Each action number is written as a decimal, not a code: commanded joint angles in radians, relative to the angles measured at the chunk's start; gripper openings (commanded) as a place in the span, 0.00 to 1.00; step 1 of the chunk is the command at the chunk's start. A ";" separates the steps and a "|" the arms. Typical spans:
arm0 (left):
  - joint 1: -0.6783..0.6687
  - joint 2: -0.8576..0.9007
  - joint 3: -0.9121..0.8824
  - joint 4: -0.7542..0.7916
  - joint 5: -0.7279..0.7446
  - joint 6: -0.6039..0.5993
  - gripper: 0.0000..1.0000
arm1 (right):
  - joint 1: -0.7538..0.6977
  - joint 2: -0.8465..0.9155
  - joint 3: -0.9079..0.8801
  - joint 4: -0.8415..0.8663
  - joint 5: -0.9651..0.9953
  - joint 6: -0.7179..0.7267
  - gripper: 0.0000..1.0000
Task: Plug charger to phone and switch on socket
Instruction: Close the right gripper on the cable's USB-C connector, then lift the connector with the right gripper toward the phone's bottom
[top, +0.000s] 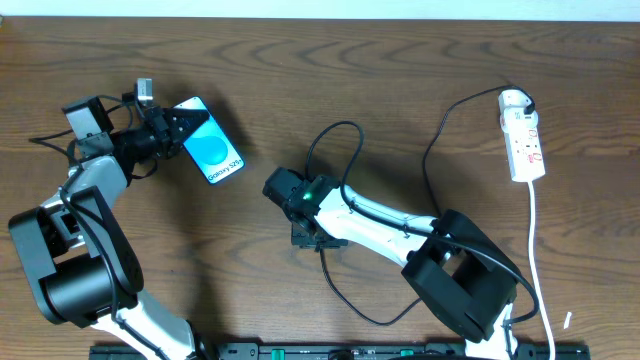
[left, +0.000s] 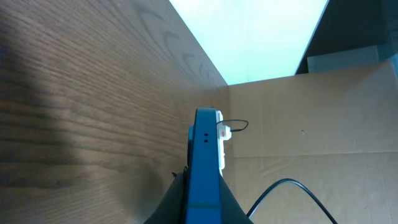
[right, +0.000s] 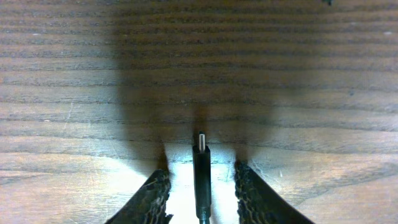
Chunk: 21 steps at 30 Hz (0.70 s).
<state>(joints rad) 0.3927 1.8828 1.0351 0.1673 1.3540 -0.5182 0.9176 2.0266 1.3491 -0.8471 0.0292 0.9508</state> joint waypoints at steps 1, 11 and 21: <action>0.005 -0.024 -0.007 0.002 0.014 0.013 0.08 | -0.007 0.021 0.010 -0.002 0.012 -0.005 0.28; 0.005 -0.024 -0.007 0.002 0.015 0.013 0.07 | -0.007 0.021 0.010 -0.002 0.008 -0.005 0.13; 0.005 -0.024 -0.007 0.002 0.014 0.013 0.07 | -0.011 0.020 0.021 -0.008 -0.015 -0.041 0.01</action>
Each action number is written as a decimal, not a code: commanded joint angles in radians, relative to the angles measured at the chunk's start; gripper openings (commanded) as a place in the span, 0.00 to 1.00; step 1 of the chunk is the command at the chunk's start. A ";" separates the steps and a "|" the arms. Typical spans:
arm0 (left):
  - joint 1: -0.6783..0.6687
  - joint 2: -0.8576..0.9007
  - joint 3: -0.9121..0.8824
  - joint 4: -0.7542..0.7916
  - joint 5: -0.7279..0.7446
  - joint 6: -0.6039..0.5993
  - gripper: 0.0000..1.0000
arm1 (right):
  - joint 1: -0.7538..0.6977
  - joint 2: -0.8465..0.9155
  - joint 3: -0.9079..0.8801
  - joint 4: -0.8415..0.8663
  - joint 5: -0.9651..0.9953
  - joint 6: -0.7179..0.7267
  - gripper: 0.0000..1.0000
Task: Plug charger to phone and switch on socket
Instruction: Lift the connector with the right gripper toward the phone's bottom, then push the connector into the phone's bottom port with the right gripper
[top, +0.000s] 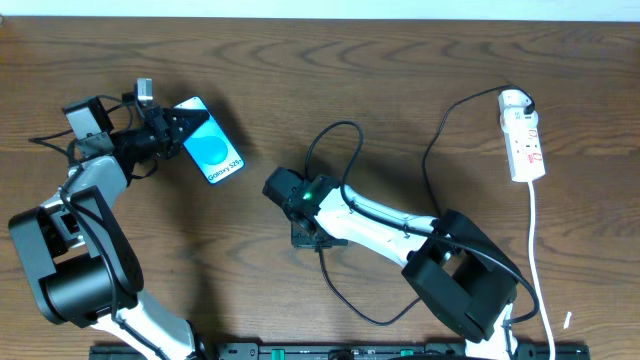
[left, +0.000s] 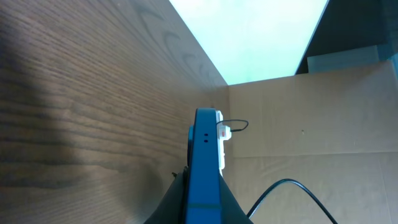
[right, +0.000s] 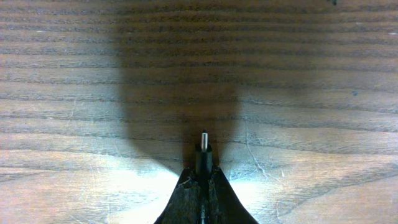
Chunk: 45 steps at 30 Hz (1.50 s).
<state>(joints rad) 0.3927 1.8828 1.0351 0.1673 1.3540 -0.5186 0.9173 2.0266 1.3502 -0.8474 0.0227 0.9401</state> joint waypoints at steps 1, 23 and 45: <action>0.005 -0.024 -0.007 0.002 0.014 0.013 0.08 | -0.014 0.019 0.027 -0.013 -0.017 -0.042 0.01; 0.005 -0.024 -0.006 0.308 0.104 -0.277 0.07 | -0.304 -0.059 0.133 0.222 -0.922 -0.645 0.01; -0.032 -0.024 -0.006 1.260 -0.028 -1.116 0.07 | -0.370 -0.059 0.133 0.636 -1.385 -0.768 0.01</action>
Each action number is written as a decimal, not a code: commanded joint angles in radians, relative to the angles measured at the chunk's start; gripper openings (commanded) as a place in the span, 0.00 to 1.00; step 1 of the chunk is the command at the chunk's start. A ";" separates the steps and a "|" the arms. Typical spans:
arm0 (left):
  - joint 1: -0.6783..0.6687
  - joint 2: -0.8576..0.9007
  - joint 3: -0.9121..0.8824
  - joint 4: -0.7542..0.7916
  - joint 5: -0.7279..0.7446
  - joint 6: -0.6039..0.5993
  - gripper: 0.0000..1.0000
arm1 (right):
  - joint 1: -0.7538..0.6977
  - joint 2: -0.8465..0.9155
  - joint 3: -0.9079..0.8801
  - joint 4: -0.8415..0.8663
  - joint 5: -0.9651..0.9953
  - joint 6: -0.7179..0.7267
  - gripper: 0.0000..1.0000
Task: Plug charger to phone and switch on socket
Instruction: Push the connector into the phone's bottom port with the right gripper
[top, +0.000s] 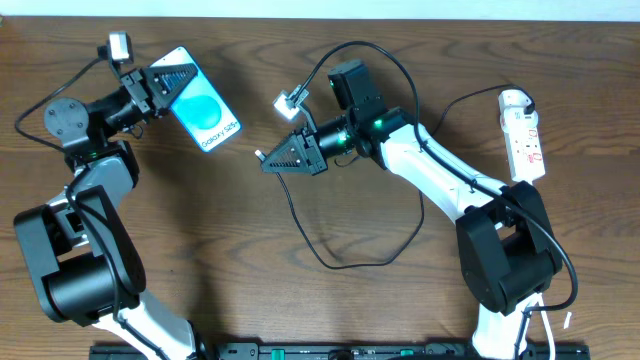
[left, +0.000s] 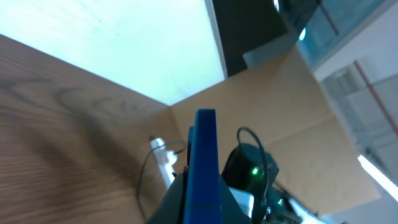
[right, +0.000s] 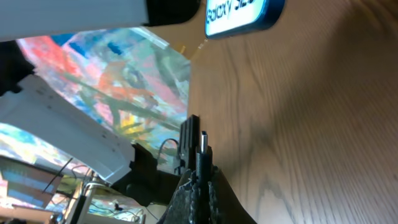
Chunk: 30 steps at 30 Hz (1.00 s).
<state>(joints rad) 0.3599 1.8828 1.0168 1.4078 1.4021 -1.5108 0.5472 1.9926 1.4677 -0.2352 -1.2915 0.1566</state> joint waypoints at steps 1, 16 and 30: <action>0.000 -0.024 0.012 0.020 -0.091 -0.135 0.07 | 0.000 -0.025 0.015 0.039 -0.077 0.016 0.01; -0.054 -0.026 0.012 0.163 -0.199 -0.262 0.08 | 0.000 -0.025 0.015 0.474 -0.068 0.407 0.01; -0.066 -0.027 0.012 0.179 -0.173 -0.301 0.07 | 0.000 -0.025 0.015 0.481 -0.037 0.492 0.01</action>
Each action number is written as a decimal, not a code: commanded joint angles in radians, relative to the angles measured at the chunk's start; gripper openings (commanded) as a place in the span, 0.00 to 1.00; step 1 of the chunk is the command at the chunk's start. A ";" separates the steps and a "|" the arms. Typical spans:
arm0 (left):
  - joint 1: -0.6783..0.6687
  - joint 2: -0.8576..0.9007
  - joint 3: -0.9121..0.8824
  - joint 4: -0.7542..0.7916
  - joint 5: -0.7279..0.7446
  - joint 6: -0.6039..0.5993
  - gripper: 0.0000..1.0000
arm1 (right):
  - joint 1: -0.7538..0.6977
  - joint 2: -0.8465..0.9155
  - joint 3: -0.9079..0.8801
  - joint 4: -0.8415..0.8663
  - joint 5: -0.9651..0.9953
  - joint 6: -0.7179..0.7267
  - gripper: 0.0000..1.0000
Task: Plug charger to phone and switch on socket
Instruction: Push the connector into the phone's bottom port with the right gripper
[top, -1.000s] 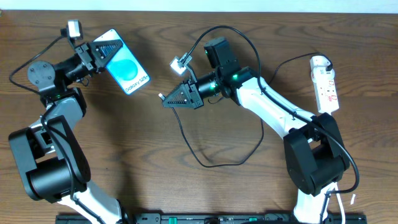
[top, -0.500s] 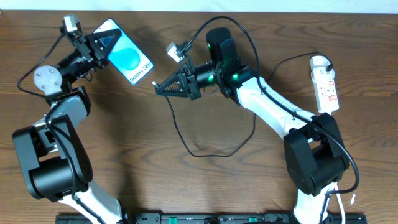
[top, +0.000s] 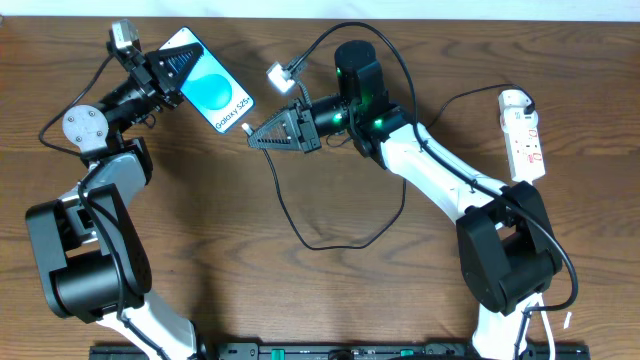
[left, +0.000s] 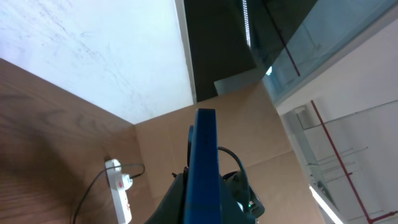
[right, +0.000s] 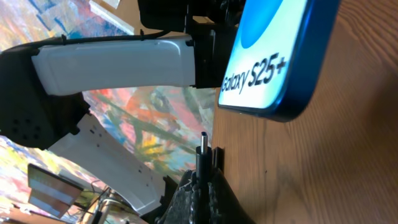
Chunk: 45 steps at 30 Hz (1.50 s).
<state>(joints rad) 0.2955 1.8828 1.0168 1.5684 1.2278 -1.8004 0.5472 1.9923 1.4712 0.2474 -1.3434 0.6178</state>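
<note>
My left gripper is shut on a blue phone, held off the table at the far left; in the left wrist view the phone is seen edge-on. My right gripper is shut on the black charger plug, whose metal tip points toward the phone and sits a short gap from its lower edge. The black charger cable loops down over the table. The white socket strip lies at the far right; its switch state cannot be made out.
The wooden table lies below both arms. The socket strip's white lead runs toward the front right edge. A cardboard wall stands beyond the table in the left wrist view.
The phone has tilted and shifted right, and my right gripper has moved left with the plug. The plug tip now sits close below the phone's end.
My left gripper held the phone low at the left while my right gripper stood open around the plug lying on the table. Then it shut on the plug. Then both arms were raised at the back, facing each other, and now plug and phone nearly meet.
</note>
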 joint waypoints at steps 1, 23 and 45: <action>-0.002 -0.027 0.012 0.019 0.002 -0.012 0.07 | 0.000 -0.025 0.012 -0.005 0.027 0.041 0.01; -0.020 -0.027 0.012 0.019 0.021 -0.011 0.08 | 0.017 -0.025 0.012 -0.035 0.082 0.062 0.01; -0.027 -0.027 0.012 0.018 0.048 0.008 0.08 | 0.023 -0.025 0.012 -0.034 0.085 0.062 0.01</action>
<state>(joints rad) 0.2810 1.8828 1.0168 1.5684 1.2507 -1.8061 0.5621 1.9923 1.4712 0.2066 -1.2755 0.6735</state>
